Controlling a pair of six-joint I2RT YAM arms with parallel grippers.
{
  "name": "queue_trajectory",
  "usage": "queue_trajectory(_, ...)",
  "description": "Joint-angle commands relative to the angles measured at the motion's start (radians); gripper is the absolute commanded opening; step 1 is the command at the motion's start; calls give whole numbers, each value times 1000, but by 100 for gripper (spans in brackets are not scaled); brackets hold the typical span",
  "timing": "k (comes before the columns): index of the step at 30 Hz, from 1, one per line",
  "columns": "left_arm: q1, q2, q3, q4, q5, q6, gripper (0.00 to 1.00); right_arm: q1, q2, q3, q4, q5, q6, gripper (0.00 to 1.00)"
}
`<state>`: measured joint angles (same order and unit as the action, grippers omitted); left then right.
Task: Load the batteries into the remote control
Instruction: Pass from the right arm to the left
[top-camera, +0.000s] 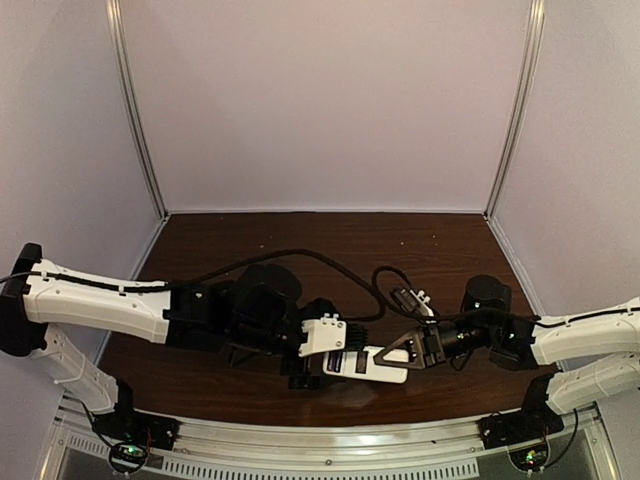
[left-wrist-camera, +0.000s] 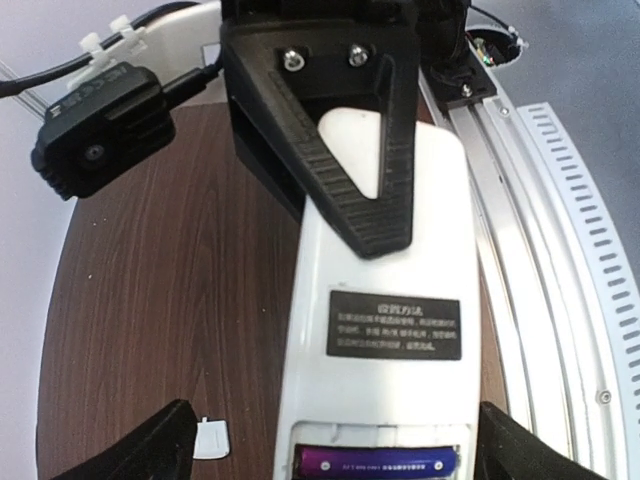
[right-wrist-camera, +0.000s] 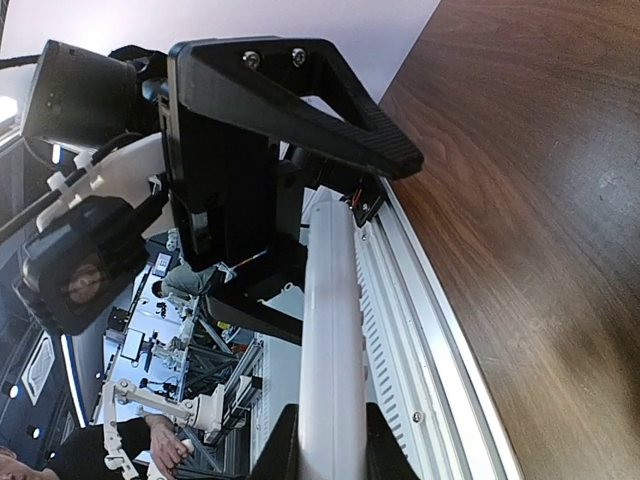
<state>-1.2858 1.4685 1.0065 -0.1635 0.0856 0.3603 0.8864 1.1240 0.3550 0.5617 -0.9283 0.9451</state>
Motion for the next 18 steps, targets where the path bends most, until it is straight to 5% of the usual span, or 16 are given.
queue_trajectory(1,-31,59,74,-69,-114,77,97,3,3,25,-5,-21,-14,0)
queue_trajectory(6,-46,81,95,-89,-138,88,86,2,8,27,-6,-24,-13,0)
queue_trajectory(11,-47,81,106,-96,-124,68,61,2,16,27,8,-23,-5,4)
queue_trajectory(18,-47,82,102,-50,-180,-43,48,-46,-12,29,0,-10,7,44)
